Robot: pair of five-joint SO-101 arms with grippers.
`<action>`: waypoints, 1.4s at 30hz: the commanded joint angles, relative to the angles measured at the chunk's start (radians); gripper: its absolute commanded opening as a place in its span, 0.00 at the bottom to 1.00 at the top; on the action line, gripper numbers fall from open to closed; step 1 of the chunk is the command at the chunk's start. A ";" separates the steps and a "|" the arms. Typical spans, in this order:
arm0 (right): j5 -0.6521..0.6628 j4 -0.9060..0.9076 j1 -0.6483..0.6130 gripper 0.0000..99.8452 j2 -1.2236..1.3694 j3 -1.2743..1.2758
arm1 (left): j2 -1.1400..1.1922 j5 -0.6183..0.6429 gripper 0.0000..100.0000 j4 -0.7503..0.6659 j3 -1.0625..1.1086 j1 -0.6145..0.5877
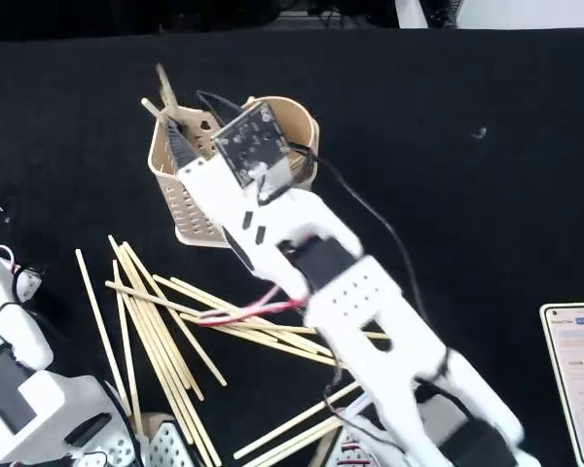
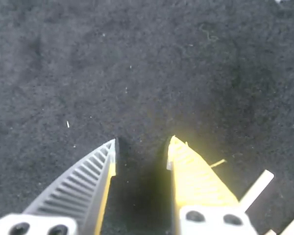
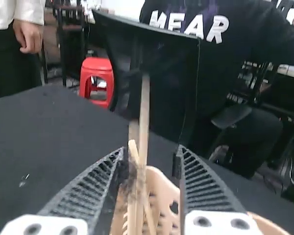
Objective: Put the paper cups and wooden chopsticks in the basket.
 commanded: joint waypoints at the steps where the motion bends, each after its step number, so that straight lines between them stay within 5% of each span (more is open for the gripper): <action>1: -0.006 0.253 0.014 0.16 -0.209 -0.024 | -0.025 0.008 0.18 -0.008 0.002 0.033; 6: 0.006 0.677 0.017 0.16 -0.476 0.058 | -0.025 0.008 0.18 -0.008 0.002 0.036; 10: 0.212 0.908 -0.005 0.16 -0.581 0.278 | -0.021 0.008 0.18 -0.008 0.002 0.038; 19: 0.505 0.802 -0.002 0.16 -0.483 0.733 | -0.025 0.006 0.18 -0.008 0.002 0.038; 27: 0.585 0.686 -0.002 0.21 -0.228 0.702 | -0.025 0.006 0.18 -0.008 0.004 0.036; 34: 0.577 0.687 -0.002 0.00 -0.116 0.588 | -0.025 0.006 0.18 -0.006 0.004 0.031; 42: 0.571 0.891 -0.005 0.01 -0.252 0.450 | -0.026 0.006 0.18 -0.006 0.004 0.031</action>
